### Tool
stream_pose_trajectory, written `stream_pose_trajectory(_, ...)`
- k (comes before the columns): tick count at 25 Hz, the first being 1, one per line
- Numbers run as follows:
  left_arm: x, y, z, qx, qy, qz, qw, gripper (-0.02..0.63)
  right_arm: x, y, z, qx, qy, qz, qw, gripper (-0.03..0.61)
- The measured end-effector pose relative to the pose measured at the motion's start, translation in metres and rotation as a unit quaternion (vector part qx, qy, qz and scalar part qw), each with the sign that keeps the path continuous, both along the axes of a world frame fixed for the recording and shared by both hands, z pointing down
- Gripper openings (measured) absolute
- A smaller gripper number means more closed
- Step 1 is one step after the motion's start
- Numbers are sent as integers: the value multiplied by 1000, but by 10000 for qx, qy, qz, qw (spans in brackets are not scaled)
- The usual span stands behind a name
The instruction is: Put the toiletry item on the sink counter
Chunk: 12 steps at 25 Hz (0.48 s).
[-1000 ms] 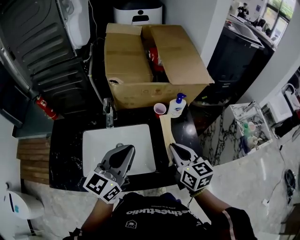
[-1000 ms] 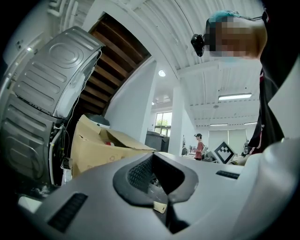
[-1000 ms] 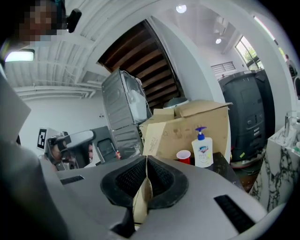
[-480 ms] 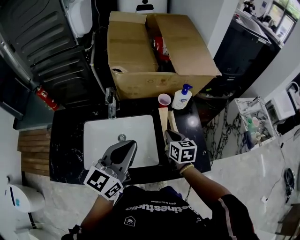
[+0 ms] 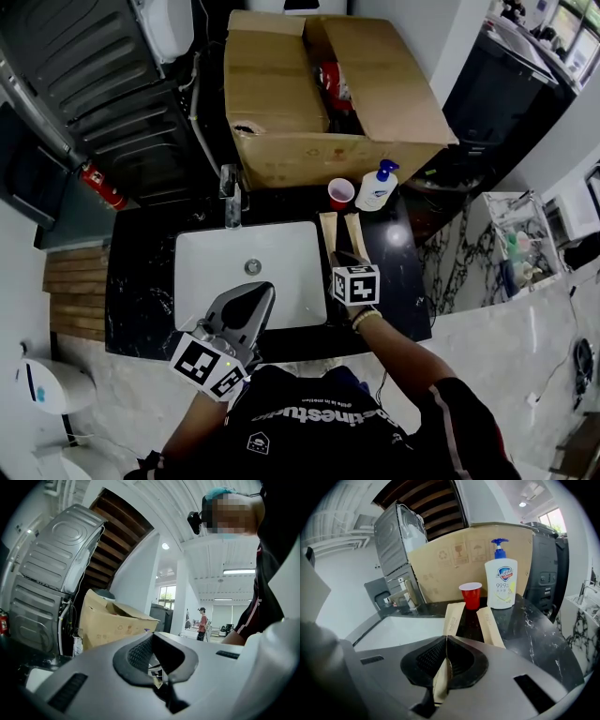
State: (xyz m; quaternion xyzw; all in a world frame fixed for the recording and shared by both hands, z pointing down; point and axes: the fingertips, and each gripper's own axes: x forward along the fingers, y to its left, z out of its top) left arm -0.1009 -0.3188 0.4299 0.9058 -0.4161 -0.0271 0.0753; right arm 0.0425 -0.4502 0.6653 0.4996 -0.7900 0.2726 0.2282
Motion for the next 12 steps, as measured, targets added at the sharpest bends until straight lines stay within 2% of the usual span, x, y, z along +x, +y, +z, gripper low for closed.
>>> stream_pose_trajectory(12,-5,0,5,-56,-10,-30,10000,14,1,-12,21,-383,144,285,9988,43)
